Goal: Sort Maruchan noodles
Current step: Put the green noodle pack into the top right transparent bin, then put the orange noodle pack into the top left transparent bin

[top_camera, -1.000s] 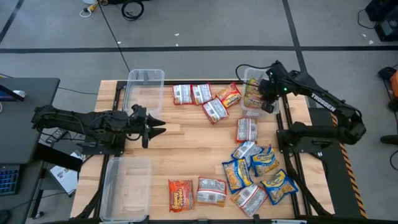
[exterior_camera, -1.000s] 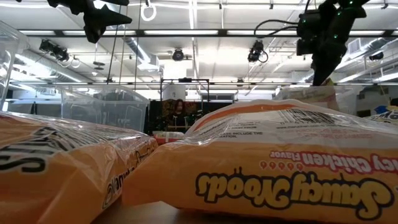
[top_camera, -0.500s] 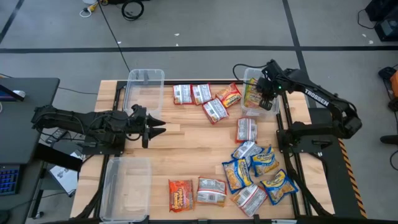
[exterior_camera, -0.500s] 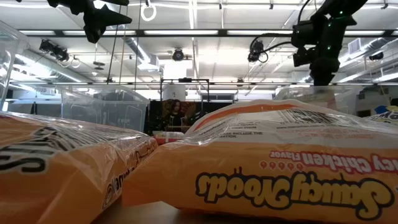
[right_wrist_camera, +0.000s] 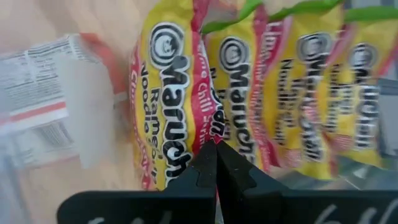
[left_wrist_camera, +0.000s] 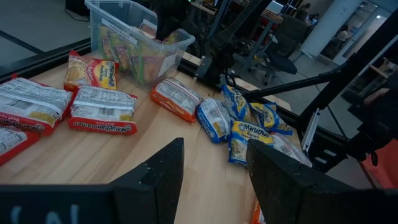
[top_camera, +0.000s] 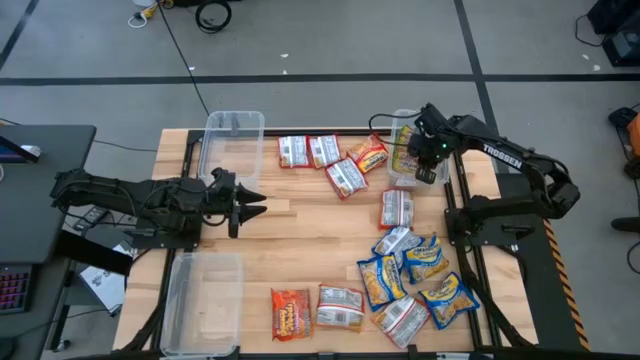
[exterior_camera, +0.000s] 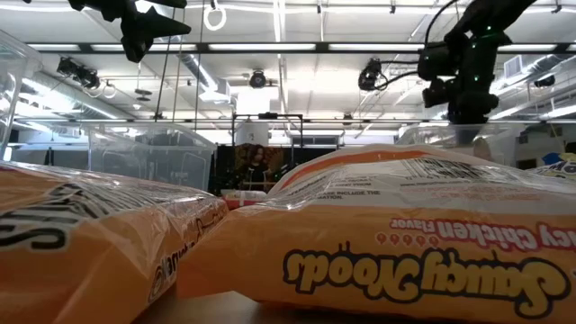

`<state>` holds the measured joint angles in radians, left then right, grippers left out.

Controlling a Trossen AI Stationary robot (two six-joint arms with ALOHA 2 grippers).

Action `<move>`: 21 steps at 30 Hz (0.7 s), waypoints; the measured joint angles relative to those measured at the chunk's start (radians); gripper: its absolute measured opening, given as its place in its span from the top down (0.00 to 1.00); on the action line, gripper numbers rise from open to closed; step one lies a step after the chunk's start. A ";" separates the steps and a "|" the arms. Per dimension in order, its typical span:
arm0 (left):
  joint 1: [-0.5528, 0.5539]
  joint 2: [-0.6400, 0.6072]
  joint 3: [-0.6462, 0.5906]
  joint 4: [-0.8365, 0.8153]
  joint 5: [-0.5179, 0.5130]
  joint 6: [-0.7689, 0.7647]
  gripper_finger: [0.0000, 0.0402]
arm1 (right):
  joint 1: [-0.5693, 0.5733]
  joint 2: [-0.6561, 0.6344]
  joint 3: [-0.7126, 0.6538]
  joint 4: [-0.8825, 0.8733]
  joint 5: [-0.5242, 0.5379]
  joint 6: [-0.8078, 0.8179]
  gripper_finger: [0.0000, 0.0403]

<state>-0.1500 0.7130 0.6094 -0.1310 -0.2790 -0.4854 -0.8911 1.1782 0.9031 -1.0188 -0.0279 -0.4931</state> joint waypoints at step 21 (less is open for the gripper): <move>0.000 0.000 0.000 0.000 0.000 0.000 0.55 | 0.204 -0.236 -0.054 -0.049 0.062 0.082 0.62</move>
<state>-0.1501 0.7132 0.6094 -0.1310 -0.2791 -0.4857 -0.6867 0.9425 0.8492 -1.0680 0.0341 -0.4106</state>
